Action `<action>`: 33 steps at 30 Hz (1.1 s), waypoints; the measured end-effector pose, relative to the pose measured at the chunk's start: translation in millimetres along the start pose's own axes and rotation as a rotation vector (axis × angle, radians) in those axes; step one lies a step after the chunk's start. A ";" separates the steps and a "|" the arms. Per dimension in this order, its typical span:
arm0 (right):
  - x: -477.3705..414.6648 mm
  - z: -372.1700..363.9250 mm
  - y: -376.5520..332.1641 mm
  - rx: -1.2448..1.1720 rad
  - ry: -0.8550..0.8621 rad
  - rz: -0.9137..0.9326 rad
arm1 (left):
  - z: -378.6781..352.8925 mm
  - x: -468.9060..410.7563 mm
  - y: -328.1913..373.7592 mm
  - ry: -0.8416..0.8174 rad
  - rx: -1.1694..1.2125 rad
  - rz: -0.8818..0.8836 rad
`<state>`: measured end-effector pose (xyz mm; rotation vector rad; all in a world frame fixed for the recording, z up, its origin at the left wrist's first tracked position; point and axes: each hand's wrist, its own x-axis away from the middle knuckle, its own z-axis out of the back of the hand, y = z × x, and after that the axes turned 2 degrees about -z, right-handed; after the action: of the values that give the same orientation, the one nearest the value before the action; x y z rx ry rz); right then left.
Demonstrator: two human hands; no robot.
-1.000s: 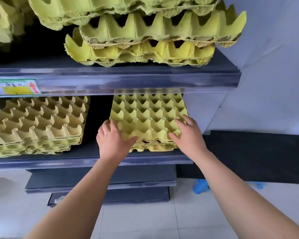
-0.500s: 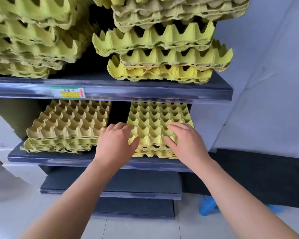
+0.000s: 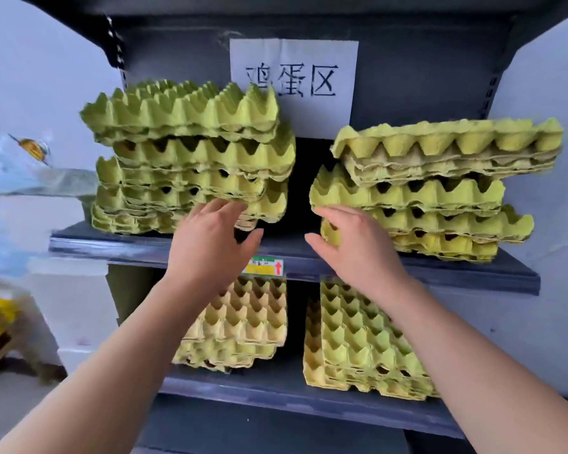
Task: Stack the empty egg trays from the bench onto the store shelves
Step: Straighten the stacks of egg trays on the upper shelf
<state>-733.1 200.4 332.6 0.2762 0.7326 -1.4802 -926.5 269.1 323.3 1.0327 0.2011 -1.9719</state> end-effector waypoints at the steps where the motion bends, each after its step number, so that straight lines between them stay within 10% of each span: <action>1: -14.0 -1.7 -13.2 -0.009 0.021 0.001 | 7.2 -10.9 -14.0 0.009 -0.013 -0.007; 15: -151.2 -17.5 -95.2 0.052 0.161 -0.216 | 55.6 -134.2 -157.6 0.100 -0.123 -0.085; 33: -171.9 -3.7 -77.9 -0.065 0.193 -0.111 | 56.0 -172.1 -161.4 0.180 0.071 -0.320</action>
<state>-796.1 331.6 452.7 0.3371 0.9624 -1.5450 -1035.7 447.0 446.8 1.2895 0.4196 -2.1817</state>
